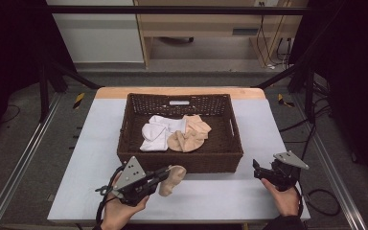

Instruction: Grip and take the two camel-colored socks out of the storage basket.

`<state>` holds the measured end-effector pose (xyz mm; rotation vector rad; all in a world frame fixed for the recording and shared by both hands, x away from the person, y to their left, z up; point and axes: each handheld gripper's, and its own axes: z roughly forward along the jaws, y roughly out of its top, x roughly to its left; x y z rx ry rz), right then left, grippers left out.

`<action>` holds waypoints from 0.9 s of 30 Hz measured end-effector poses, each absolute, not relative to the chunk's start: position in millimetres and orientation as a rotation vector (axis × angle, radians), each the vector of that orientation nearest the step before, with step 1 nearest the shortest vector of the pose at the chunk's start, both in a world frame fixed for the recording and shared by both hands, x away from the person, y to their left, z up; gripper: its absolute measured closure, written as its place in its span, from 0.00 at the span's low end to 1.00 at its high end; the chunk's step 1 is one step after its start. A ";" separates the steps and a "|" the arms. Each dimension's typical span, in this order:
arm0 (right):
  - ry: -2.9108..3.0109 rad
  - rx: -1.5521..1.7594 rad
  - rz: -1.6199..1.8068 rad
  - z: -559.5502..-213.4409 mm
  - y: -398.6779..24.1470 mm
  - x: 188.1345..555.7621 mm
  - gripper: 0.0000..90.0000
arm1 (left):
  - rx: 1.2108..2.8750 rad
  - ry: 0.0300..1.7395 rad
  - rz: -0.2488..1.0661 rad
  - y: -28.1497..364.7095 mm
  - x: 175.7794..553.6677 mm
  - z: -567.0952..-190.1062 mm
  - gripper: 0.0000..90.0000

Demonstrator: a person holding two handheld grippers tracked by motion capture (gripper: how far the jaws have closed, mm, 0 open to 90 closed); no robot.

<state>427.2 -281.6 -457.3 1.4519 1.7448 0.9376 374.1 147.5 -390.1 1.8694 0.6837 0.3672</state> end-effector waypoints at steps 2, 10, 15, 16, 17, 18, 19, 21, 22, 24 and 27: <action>1.747 1.453 0.936 -457.7 -281.4 427.0 0.07 | 1.881 0.704 0.346 148.0 375.6 -400.1 0.95; 1.753 1.460 0.933 -459.4 -281.4 426.7 0.07 | 1.986 0.762 0.294 140.2 384.1 -433.6 0.95; 1.758 1.463 0.928 -460.5 -281.5 427.1 0.07 | 2.023 0.776 0.282 135.2 388.8 -451.8 0.94; 1.764 1.458 0.922 -461.2 -281.1 427.5 0.07 | 2.033 0.777 0.277 134.5 390.1 -454.4 0.88; 1.764 1.458 0.922 -461.2 -281.1 427.5 0.07 | 2.037 0.780 0.281 134.2 391.1 -456.1 0.88; 1.766 1.461 0.922 -461.3 -280.6 427.5 0.07 | 2.035 0.789 0.284 134.4 391.9 -457.1 0.84; 1.768 1.455 0.918 -461.6 -280.6 427.8 0.07 | 2.027 0.798 0.286 135.4 392.8 -457.7 0.77; 1.768 1.456 0.918 -461.6 -280.8 427.9 0.07 | 2.015 0.803 0.294 136.6 391.7 -456.1 0.71; 1.769 1.457 0.918 -461.6 -280.9 427.9 0.07 | 2.015 0.803 0.294 136.6 391.7 -456.1 0.69; 1.769 1.456 0.918 -461.5 -281.1 427.9 0.07 | 1.998 0.804 0.313 138.3 390.1 -452.5 0.67; 1.765 1.460 0.920 -461.2 -281.3 427.5 0.07 | 1.975 0.810 0.355 141.1 387.2 -445.4 0.59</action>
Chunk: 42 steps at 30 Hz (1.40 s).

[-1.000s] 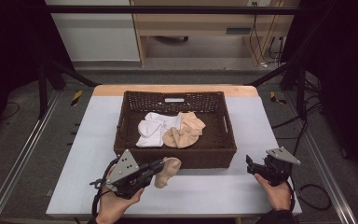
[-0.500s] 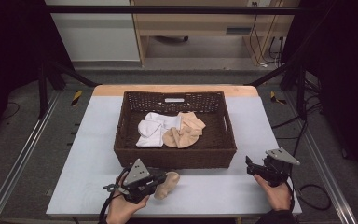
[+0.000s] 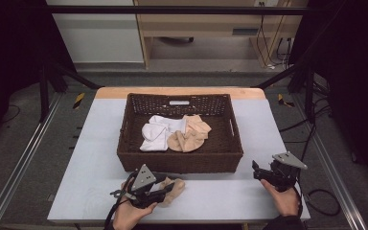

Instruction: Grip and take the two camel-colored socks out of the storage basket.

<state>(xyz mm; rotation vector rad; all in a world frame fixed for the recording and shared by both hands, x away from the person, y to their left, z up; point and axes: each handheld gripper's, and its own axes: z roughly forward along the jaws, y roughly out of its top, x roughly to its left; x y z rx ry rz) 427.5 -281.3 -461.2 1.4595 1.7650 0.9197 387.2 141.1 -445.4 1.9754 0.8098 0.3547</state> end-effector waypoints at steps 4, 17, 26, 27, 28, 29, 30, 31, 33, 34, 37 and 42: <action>1.763 1.457 0.923 -460.3 -281.4 426.9 0.07 | 1.929 0.809 0.368 144.3 384.1 -431.6 0.57; 1.746 1.459 0.941 -458.5 -282.7 427.3 0.06 | 1.779 0.793 0.475 151.9 401.0 -366.6 0.53; 1.739 1.461 0.952 -457.0 -283.6 427.9 0.06 | 1.731 0.830 0.507 145.2 441.9 -336.5 0.51; 1.739 1.460 0.953 -456.9 -283.7 428.0 0.06 | 1.723 0.834 0.507 143.8 446.5 -335.5 0.51; 1.739 1.460 0.953 -456.9 -283.7 428.0 0.06 | 1.723 0.834 0.507 143.8 446.5 -335.5 0.51; 1.739 1.462 0.956 -456.7 -283.8 428.1 0.06 | 1.719 0.841 0.513 142.4 451.4 -334.7 0.51; 1.738 1.461 0.959 -456.6 -284.0 428.3 0.06 | 1.718 0.853 0.520 141.2 456.4 -334.0 0.50; 1.739 1.461 0.965 -456.4 -284.0 428.3 0.06 | 1.715 0.867 0.523 139.8 461.8 -333.3 0.50; 1.740 1.460 0.965 -456.5 -284.0 428.4 0.06 | 1.713 0.888 0.535 137.3 472.6 -331.0 0.50; 1.743 1.461 0.965 -456.7 -284.0 428.5 0.06 | 1.714 0.898 0.541 135.9 478.1 -329.7 0.50; 1.747 1.454 0.968 -456.6 -283.6 429.2 0.06 | 1.714 0.908 0.567 130.3 493.8 -326.5 0.49; 1.739 1.458 0.977 -455.6 -284.3 429.2 0.06 | 1.716 0.948 0.580 119.4 519.3 -329.5 0.48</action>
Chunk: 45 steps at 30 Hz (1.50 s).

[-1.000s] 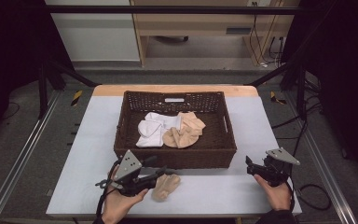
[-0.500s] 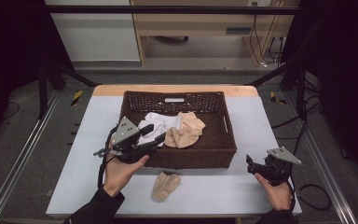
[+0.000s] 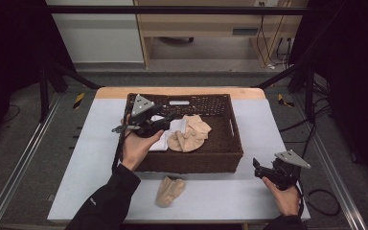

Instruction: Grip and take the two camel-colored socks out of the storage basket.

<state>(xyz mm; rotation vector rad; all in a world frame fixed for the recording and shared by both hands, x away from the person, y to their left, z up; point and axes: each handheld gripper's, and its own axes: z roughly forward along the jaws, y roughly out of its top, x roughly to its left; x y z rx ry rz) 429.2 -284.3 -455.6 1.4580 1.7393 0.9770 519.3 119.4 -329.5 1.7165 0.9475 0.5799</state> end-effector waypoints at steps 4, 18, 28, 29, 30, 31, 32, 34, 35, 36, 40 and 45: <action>1.736 1.451 0.976 -454.7 -284.2 428.8 0.06 | 1.736 0.965 0.595 111.7 540.0 -337.5 0.47; 1.751 1.446 0.965 -456.2 -282.8 430.1 0.06 | 1.881 1.083 0.574 91.4 583.3 -392.7 0.48; 1.758 1.452 0.951 -458.4 -280.5 432.1 0.06 | 1.997 1.110 0.464 85.1 585.8 -415.7 0.50; 1.759 1.453 0.950 -458.6 -280.3 432.2 0.06 | 2.012 1.110 0.463 84.2 585.5 -416.9 0.50; 1.760 1.454 0.948 -458.8 -280.2 432.3 0.06 | 2.012 1.110 0.463 84.2 585.5 -416.9 0.51; 1.760 1.454 0.945 -459.1 -280.3 432.5 0.06 | 2.027 1.111 0.461 83.6 585.4 -418.1 0.52; 1.760 1.454 0.945 -459.1 -280.3 432.5 0.06 | 2.044 1.113 0.452 82.9 585.4 -419.6 0.52; 1.761 1.456 0.942 -459.4 -280.2 432.8 0.06 | 2.074 1.113 0.450 81.9 585.5 -421.7 0.54; 1.761 1.456 0.942 -459.4 -280.1 432.9 0.06 | 2.086 1.112 0.442 81.5 585.6 -422.7 0.54; 1.760 1.456 0.941 -459.4 -280.0 433.0 0.06 | 2.098 1.114 0.432 81.0 585.9 -423.9 0.55; 1.761 1.457 0.937 -459.9 -280.0 433.9 0.06 | 2.130 1.118 0.399 78.6 586.5 -428.1 0.58; 1.762 1.457 0.938 -459.7 -279.7 433.4 0.06 | 2.184 1.132 0.382 76.5 587.5 -431.7 0.62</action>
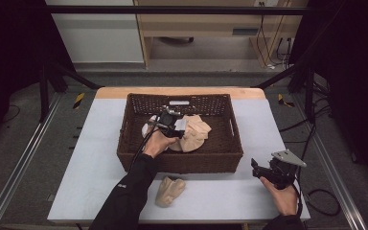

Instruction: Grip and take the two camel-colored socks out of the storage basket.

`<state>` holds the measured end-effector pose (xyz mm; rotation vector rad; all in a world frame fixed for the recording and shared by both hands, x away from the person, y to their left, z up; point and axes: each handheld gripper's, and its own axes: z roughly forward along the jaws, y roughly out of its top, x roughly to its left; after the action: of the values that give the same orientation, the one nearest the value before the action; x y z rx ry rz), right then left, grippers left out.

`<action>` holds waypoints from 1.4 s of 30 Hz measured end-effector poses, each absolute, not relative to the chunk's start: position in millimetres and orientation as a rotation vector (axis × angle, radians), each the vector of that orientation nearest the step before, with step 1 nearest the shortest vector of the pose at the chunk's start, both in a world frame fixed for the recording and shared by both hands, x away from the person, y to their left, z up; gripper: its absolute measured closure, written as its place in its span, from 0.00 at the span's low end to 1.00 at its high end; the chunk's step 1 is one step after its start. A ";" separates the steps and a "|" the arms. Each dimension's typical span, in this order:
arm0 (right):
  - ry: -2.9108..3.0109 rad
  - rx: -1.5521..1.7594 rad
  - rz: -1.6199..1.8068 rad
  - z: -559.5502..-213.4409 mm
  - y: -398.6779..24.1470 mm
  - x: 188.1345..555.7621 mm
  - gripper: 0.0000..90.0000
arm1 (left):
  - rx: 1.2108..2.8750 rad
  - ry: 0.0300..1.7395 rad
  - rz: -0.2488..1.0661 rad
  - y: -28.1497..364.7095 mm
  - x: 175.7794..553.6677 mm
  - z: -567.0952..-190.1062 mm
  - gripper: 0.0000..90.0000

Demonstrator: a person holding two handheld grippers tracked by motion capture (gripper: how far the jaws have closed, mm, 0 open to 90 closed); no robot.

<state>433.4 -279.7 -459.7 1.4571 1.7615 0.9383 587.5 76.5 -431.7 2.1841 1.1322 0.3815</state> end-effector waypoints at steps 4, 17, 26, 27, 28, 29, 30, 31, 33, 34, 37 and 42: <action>1.763 1.453 0.933 -460.2 -279.8 434.4 0.06 | 2.227 1.158 0.377 74.3 588.7 -434.2 0.68; 1.768 1.452 0.935 -460.2 -279.9 434.3 0.07 | 2.293 1.123 0.328 72.0 584.5 -431.0 0.95; 1.758 1.457 0.939 -459.4 -281.1 433.2 0.07 | 2.106 1.052 0.400 81.7 577.0 -411.2 0.95; 1.758 1.458 0.940 -459.4 -281.3 433.2 0.07 | 2.073 1.031 0.413 84.7 574.6 -405.6 0.95; 1.757 1.460 0.941 -459.3 -281.5 433.1 0.07 | 2.048 1.021 0.423 85.8 572.8 -402.5 0.95; 1.757 1.460 0.941 -459.3 -281.5 433.1 0.07 | 2.048 1.021 0.423 85.8 572.8 -402.5 0.95; 1.756 1.460 0.940 -459.3 -281.6 433.2 0.07 | 2.031 1.009 0.436 86.8 570.8 -399.0 0.95; 1.755 1.461 0.940 -459.2 -281.7 433.2 0.07 | 2.014 0.995 0.444 88.2 568.4 -395.1 0.95; 1.754 1.461 0.940 -459.2 -281.9 433.3 0.07 | 1.970 0.966 0.456 90.3 563.3 -387.0 0.95; 1.753 1.461 0.938 -459.2 -281.9 433.2 0.07 | 1.948 0.950 0.464 91.3 560.6 -383.1 0.96; 1.750 1.463 0.938 -458.8 -282.1 432.9 0.07 | 1.892 0.908 0.504 95.6 553.3 -372.6 0.96; 1.748 1.461 0.934 -458.9 -282.4 433.1 0.07 | 1.805 0.881 0.527 105.3 542.3 -356.4 0.96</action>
<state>433.1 -282.4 -458.9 1.4613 1.7478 0.9342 542.3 105.3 -356.4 1.8048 0.8811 0.5269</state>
